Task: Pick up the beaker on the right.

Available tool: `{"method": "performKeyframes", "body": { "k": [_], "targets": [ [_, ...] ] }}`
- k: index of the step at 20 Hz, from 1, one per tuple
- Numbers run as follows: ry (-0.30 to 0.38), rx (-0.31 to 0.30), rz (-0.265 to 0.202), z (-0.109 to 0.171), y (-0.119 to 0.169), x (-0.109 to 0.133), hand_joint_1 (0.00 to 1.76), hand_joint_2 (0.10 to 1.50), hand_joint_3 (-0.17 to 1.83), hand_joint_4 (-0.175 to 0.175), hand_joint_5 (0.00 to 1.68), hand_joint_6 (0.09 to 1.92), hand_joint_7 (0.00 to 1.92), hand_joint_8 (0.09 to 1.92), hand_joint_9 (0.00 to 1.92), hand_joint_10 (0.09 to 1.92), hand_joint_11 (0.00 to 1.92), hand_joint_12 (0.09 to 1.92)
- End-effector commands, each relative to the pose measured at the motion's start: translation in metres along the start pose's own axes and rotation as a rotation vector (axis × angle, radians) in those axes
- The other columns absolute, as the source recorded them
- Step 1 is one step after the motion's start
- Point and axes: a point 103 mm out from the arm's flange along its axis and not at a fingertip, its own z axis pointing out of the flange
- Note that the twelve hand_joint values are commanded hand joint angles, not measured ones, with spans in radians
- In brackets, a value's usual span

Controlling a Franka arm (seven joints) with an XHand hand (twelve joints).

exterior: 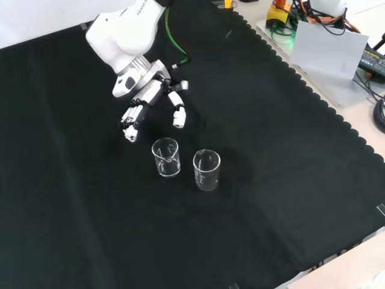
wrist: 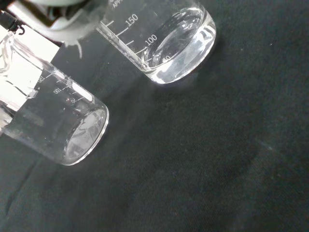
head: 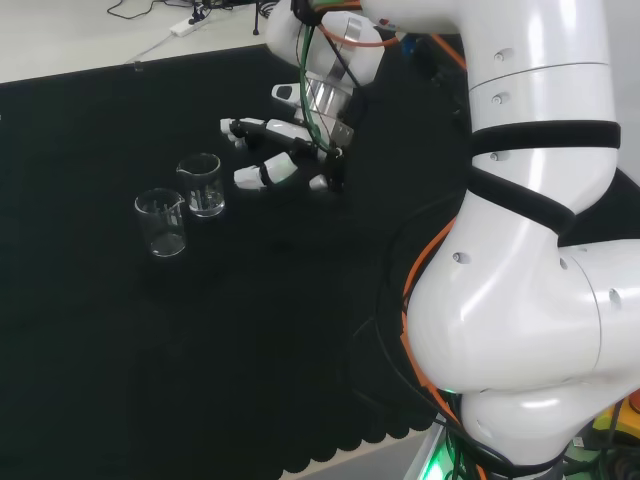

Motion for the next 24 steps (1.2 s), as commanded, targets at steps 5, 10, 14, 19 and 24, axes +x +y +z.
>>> {"method": "performKeyframes", "body": {
  "k": [5,10,14,19,24],
  "targets": [
    [0.045,-0.023,0.005,0.02,0.013,0.005,0.82,0.49,0.65,-0.034,0.15,0.09,0.19,0.59,0.29,0.68,0.0,1.2],
    [0.058,0.0,0.006,0.026,0.018,0.006,0.81,0.49,0.65,-0.036,0.17,0.09,0.13,0.57,0.25,0.67,0.0,1.19],
    [0.054,0.007,0.012,0.031,0.025,0.01,0.8,0.5,0.65,-0.036,0.18,0.09,0.07,0.55,0.19,0.67,0.0,1.15],
    [0.057,-0.001,-0.001,0.036,0.031,0.015,0.79,0.5,0.64,-0.037,0.18,0.09,0.06,0.55,0.18,0.67,0.0,1.13],
    [0.088,-0.018,-0.004,0.044,0.036,0.018,0.78,0.5,0.64,-0.037,0.19,0.09,0.07,0.55,0.19,0.67,0.0,1.13]
  ]
}}
